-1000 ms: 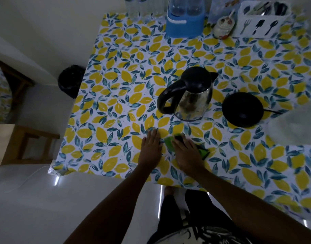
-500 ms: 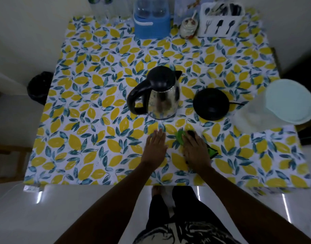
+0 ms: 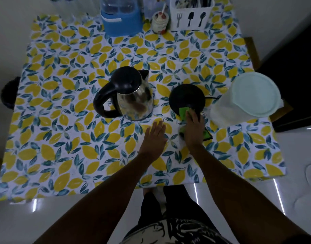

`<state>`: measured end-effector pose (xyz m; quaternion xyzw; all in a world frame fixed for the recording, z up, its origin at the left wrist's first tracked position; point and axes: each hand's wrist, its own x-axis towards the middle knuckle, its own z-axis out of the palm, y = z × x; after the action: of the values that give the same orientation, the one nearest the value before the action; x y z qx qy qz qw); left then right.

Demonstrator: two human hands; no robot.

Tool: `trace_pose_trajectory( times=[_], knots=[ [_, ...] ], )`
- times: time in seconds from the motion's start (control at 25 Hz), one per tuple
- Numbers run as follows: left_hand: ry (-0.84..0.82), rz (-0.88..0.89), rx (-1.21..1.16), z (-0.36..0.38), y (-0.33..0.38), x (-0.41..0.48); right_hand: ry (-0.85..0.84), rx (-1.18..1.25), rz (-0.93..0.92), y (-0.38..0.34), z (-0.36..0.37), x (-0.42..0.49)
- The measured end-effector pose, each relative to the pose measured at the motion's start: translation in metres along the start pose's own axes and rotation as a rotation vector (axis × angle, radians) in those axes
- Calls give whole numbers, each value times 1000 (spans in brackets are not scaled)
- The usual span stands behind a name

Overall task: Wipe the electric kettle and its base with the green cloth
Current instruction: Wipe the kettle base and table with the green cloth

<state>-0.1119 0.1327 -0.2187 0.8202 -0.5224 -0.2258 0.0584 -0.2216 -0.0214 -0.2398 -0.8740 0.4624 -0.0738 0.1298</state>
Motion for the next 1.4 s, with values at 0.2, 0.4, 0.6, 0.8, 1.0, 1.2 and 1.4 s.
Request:
trace_pose_trajectory(
  times=[0.2, 0.4, 0.6, 0.8, 1.0, 1.2, 1.4],
  knots=[
    [-23, 24, -17, 4, 13, 8, 26, -2, -103, 15, 4, -30],
    [-20, 19, -11, -1, 22, 18, 34, 3, 75, 15, 0, 2],
    [-13, 41, 10, 2, 24, 20, 56, 32, -19, 17, 2, -32],
    [3, 15, -5, 7, 21, 19, -17, -55, -307, -5, -1, 4],
    [14, 7, 33, 10, 15, 11, -106, -94, -238, -2, 1, -14],
    [-20, 42, 23, 11, 26, 16, -12, 24, 52, 38, -8, -47],
    [-39, 86, -21, 13, 49, 18, -21, 30, 66, 64, -28, -77]
  ],
)
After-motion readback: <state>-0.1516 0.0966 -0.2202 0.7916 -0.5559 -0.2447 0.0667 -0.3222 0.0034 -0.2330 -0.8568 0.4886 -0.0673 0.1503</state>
